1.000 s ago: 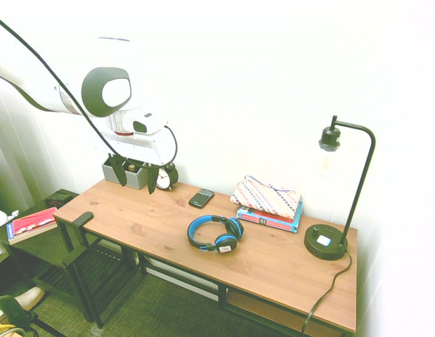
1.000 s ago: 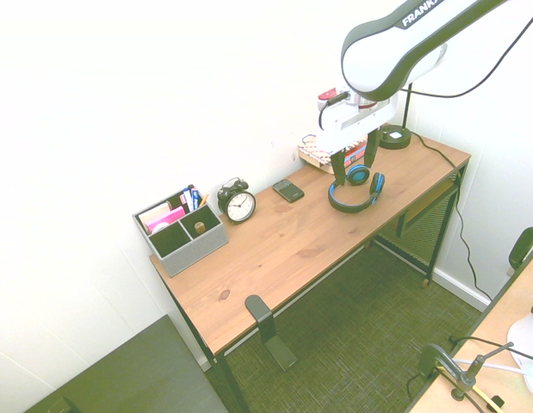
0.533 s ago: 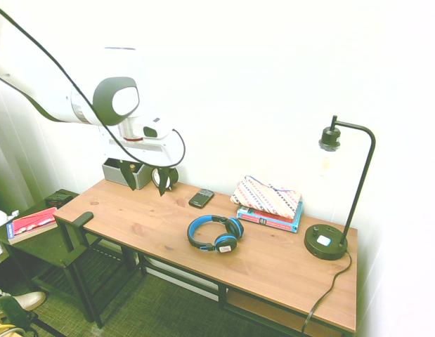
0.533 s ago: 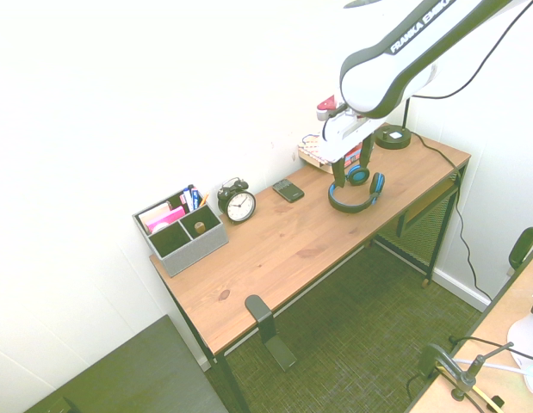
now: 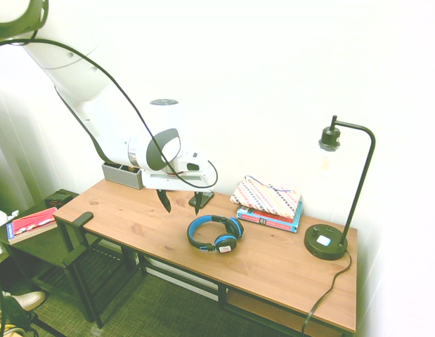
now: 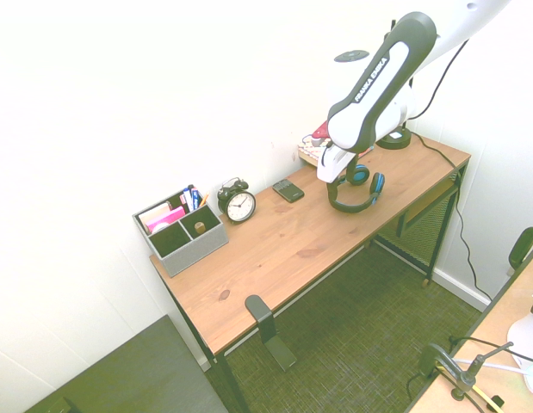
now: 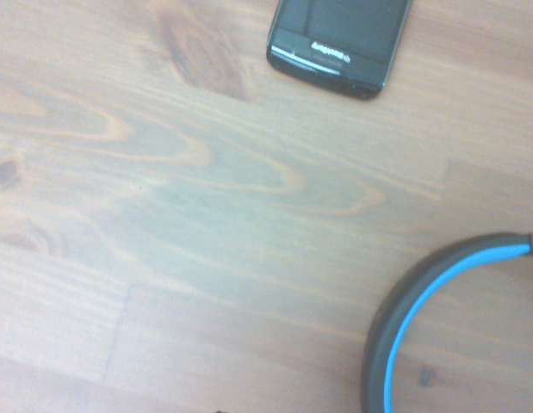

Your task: Hang the headphone

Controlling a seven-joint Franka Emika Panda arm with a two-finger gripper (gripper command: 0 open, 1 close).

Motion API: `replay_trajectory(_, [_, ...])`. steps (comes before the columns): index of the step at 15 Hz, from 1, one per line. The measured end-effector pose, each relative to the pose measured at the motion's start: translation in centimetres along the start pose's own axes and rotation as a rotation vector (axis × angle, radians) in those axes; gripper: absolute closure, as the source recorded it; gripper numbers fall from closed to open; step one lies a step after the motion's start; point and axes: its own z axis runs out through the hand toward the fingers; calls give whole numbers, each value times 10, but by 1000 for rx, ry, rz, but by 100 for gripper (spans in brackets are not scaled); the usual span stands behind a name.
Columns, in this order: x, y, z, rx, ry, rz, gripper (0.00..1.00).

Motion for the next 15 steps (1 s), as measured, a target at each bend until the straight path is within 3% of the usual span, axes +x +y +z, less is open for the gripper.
replay_trajectory(9, [12,13,72,-6,-2,105,0])
replay_trajectory(10, [12,11,77,-6,0,112,100])
replay_trajectory(15, [11,4,85,-8,7,125,100])
